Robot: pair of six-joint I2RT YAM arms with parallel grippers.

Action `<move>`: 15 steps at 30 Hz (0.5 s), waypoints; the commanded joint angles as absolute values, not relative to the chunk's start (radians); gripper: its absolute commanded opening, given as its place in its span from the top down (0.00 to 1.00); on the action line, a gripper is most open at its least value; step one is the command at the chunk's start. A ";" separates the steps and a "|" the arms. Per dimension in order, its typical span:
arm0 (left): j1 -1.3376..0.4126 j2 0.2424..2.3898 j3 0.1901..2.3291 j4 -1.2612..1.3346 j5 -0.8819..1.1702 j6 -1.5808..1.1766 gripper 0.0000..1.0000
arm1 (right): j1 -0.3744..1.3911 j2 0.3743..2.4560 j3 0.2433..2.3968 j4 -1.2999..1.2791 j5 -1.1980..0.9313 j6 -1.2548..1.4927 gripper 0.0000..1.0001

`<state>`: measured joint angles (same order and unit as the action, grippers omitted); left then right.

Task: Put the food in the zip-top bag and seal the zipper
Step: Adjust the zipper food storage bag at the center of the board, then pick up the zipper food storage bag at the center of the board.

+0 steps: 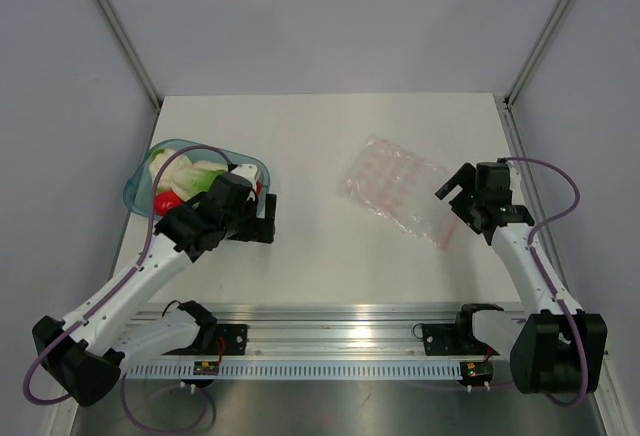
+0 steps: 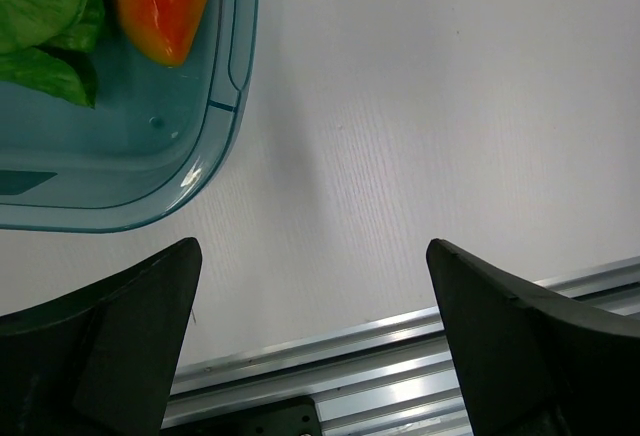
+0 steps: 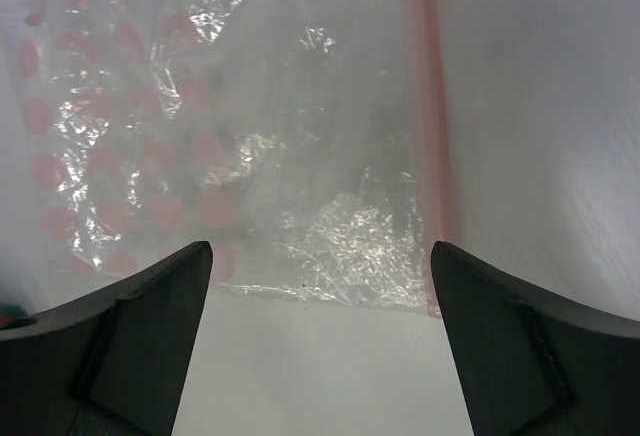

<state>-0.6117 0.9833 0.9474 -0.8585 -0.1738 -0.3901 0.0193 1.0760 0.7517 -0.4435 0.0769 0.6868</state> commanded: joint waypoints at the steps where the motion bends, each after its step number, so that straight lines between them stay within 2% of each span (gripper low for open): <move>1: -0.618 0.979 0.983 -0.819 -0.210 -0.406 0.01 | -0.063 1.088 0.729 -0.471 0.052 0.627 0.01; 5: -0.621 0.999 0.996 -0.821 -0.195 -0.426 0.01 | -0.234 1.132 0.658 -0.361 -0.086 0.603 0.02; 7: -0.624 1.005 0.999 -0.813 -0.187 -0.426 0.01 | -0.239 1.198 0.647 -0.310 -0.138 0.588 0.04; 10: -0.630 1.014 1.002 -0.811 -0.187 -0.425 0.01 | -0.238 1.259 0.634 -0.229 -0.227 0.575 0.10; 12: -0.634 1.028 1.006 -0.816 -0.190 -0.429 0.01 | -0.239 1.275 0.626 -0.187 -0.244 0.572 0.21; 15: -0.644 1.040 1.012 -0.819 -0.196 -0.439 0.01 | -0.238 1.299 0.624 -0.157 -0.264 0.563 0.27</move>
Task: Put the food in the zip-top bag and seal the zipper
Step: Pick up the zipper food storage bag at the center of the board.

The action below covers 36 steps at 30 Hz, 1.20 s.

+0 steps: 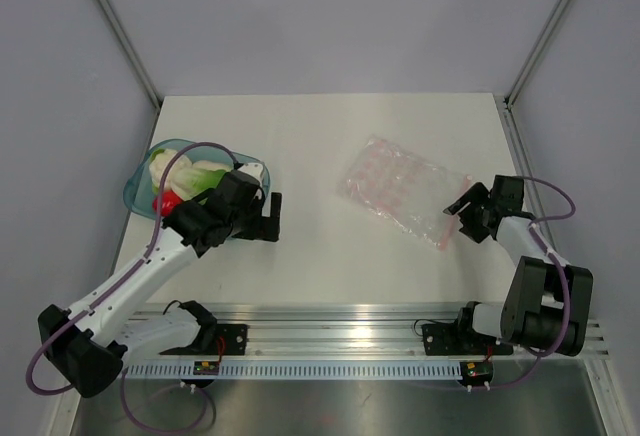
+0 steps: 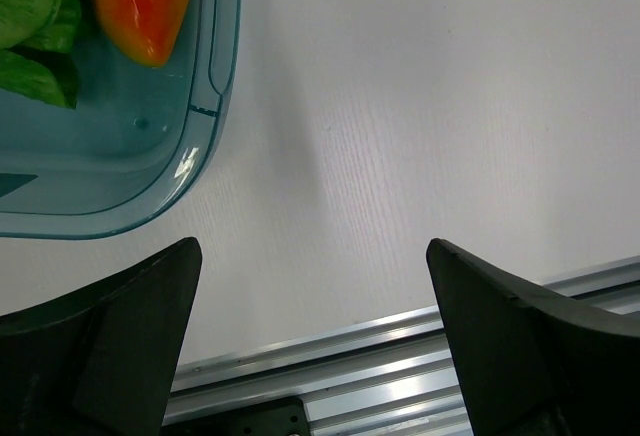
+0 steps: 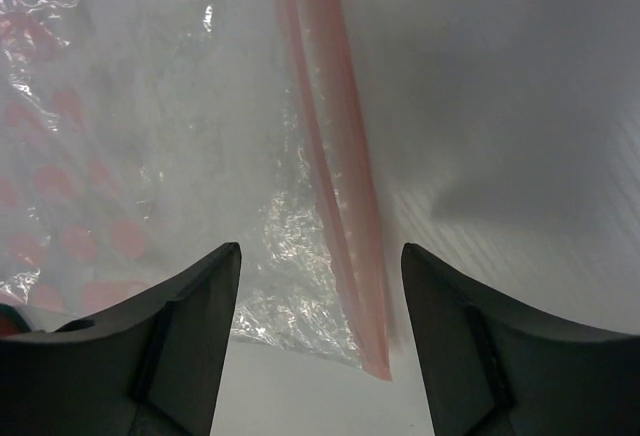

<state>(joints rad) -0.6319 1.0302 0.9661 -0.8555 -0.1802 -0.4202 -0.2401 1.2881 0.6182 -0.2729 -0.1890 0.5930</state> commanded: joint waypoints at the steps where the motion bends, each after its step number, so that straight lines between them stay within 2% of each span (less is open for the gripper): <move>1: -0.649 1.043 1.012 -0.819 -0.198 -0.442 0.01 | -0.239 1.310 0.624 -0.150 -0.273 0.560 0.28; 6: -0.672 1.055 1.022 -0.819 -0.202 -0.454 0.01 | -0.239 1.405 0.621 -0.078 -0.319 0.551 0.31; 7: -0.681 1.057 1.023 -0.821 -0.206 -0.456 0.01 | -0.239 1.417 0.623 -0.071 -0.331 0.554 0.38; 9: -0.692 1.057 1.028 -0.822 -0.207 -0.454 0.01 | -0.239 1.445 0.620 -0.043 -0.357 0.557 0.43; 13: -0.721 1.060 1.032 -0.827 -0.210 -0.451 0.01 | -0.239 1.418 0.597 -0.012 -0.394 0.571 0.72; 14: -0.726 1.058 1.034 -0.824 -0.213 -0.454 0.01 | -0.239 1.390 0.591 -0.011 -0.400 0.574 0.87; 15: -0.732 1.063 1.043 -0.822 -0.215 -0.454 0.01 | -0.238 1.373 0.586 -0.011 -0.409 0.583 0.93; 20: -0.816 1.103 1.132 -0.822 -0.271 -0.459 0.02 | -0.224 1.254 0.629 -0.135 -0.488 0.630 0.99; 24: -0.888 1.176 1.224 -0.795 -0.265 -0.431 0.05 | -0.034 1.097 0.748 -0.368 -0.339 0.658 1.00; 27: -0.939 1.257 1.314 -0.761 -0.223 -0.414 0.08 | 0.066 1.042 0.795 -0.438 -0.273 0.719 1.00; 31: -0.983 1.324 1.390 -0.668 -0.098 -0.407 0.09 | 0.196 0.996 0.822 -0.462 -0.210 0.794 1.00; 36: -1.006 1.394 1.479 -0.644 -0.071 -0.397 0.09 | 0.353 1.012 0.883 -0.479 -0.143 0.856 1.00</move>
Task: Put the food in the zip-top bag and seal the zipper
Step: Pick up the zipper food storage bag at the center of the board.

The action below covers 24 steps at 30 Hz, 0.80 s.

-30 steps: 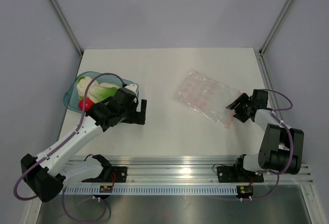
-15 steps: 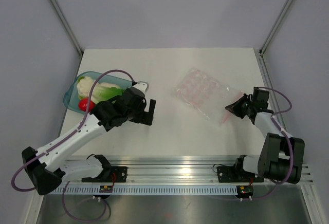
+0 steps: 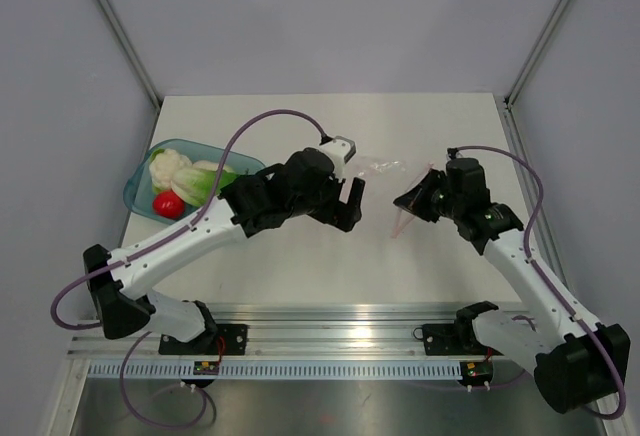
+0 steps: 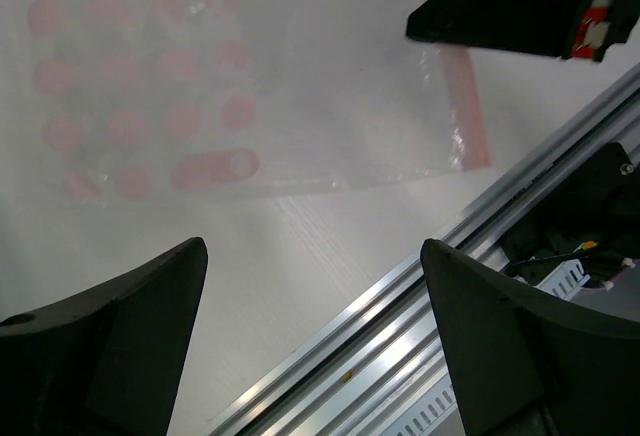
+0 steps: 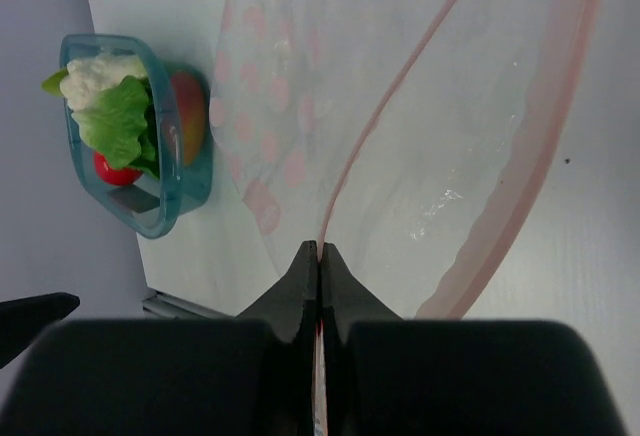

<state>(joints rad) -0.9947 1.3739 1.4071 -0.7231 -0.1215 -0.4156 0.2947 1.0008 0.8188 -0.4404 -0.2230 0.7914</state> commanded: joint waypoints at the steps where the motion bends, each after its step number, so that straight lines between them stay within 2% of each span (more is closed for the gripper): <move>1: -1.020 1.414 1.494 -0.637 -0.071 -0.399 0.09 | 0.366 1.020 0.893 -0.474 -0.127 0.868 1.00; 11: -1.074 1.489 1.473 -0.586 -0.179 -0.486 0.11 | 0.537 1.140 0.974 -0.416 -0.048 0.982 1.00; 24: -1.127 1.537 1.405 -0.537 -0.313 -0.465 0.24 | 0.551 1.128 0.953 -0.371 -0.087 1.069 1.00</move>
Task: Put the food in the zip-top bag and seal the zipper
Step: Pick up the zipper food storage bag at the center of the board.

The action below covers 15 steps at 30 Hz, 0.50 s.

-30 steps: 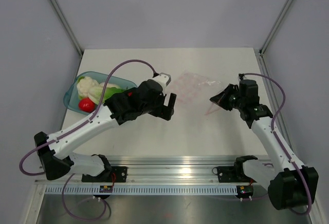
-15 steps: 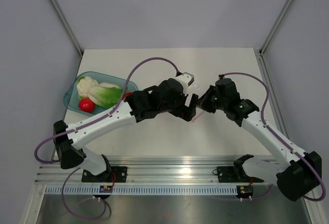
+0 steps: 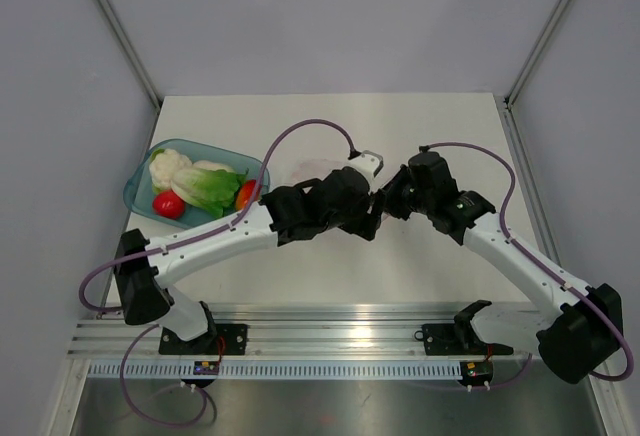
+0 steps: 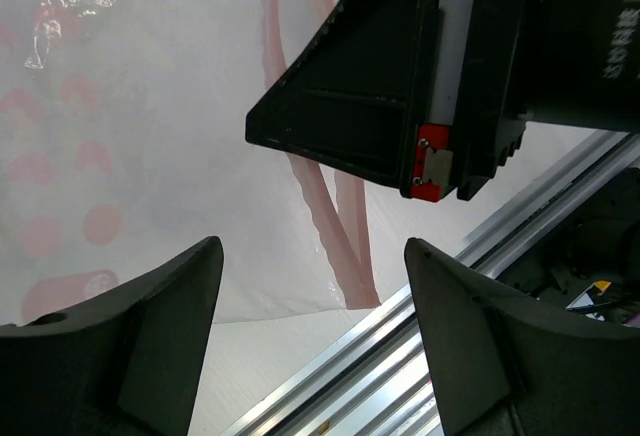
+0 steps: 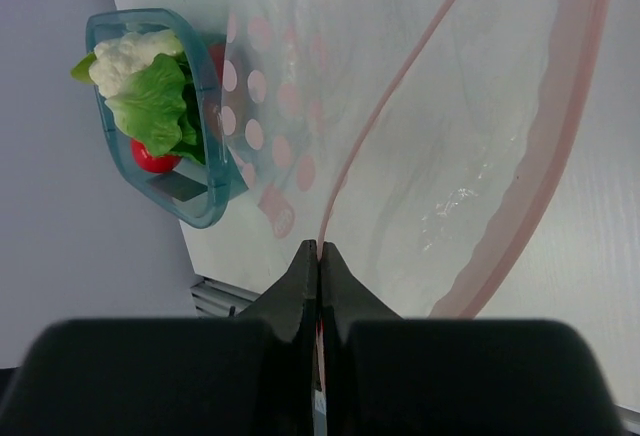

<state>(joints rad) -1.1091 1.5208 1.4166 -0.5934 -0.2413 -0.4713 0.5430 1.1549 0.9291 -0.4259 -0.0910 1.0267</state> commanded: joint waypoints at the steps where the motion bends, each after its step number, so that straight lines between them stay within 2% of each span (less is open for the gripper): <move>1: -1.134 1.545 1.402 -0.535 -0.337 -0.465 0.26 | 0.552 1.124 0.950 -0.368 -0.089 1.074 1.00; 6: -1.138 1.565 1.390 -0.522 -0.377 -0.469 0.32 | 0.551 1.114 0.939 -0.362 -0.098 1.089 1.00; 11: -1.140 1.568 1.379 -0.522 -0.411 -0.486 0.43 | 0.552 1.092 0.930 -0.376 -0.084 1.088 1.00; 15: -1.140 1.559 1.379 -0.517 -0.408 -0.491 0.41 | 0.552 1.078 0.917 -0.388 -0.072 1.089 1.00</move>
<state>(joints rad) -1.1370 1.5742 1.3846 -0.5709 -0.3561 -0.4763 0.5430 1.1118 0.9241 -0.4068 -0.0937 1.0760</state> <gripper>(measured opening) 0.578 0.025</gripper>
